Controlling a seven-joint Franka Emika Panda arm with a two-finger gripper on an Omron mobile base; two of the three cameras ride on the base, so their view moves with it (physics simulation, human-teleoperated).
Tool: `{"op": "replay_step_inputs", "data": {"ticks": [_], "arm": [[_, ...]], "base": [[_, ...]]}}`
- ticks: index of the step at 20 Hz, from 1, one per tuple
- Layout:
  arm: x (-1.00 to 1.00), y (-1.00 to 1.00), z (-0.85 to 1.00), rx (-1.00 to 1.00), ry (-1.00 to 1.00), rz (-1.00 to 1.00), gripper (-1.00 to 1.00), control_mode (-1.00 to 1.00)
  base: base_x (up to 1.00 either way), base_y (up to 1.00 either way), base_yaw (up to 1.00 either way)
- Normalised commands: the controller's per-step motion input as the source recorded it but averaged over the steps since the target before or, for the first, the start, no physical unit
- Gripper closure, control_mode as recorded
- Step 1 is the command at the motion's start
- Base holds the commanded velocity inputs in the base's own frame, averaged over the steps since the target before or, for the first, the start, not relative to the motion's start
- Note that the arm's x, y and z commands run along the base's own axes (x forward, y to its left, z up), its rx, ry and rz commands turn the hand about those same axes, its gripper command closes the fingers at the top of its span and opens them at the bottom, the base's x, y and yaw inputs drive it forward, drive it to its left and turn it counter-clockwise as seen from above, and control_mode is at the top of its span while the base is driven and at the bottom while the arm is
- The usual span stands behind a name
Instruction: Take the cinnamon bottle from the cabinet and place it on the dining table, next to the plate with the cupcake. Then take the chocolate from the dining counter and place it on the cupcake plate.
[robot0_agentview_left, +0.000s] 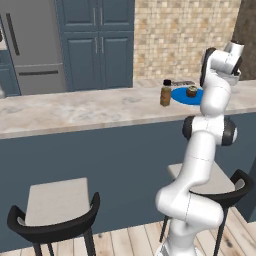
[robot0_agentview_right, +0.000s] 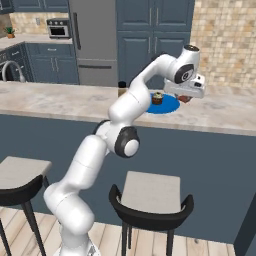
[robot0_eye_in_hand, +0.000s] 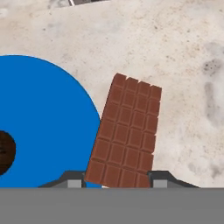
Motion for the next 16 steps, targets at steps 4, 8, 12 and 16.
{"op": "replay_step_inputs", "data": {"ticks": [4,8,12,16], "arm": [[-0.13,0.05,0.31,0.04,0.09,-0.01,1.00,-1.00],[-0.17,0.00,0.24,0.03,0.15,-0.02,1.00,-1.00],[-0.19,0.10,0.10,0.03,0.13,-0.03,1.00,-1.00],[-0.09,0.21,0.03,0.04,0.05,-0.01,1.00,-1.00]], "base": [[0.00,0.00,0.00],[0.00,0.00,0.00],[0.00,0.00,0.00],[0.00,0.00,0.00]]}}
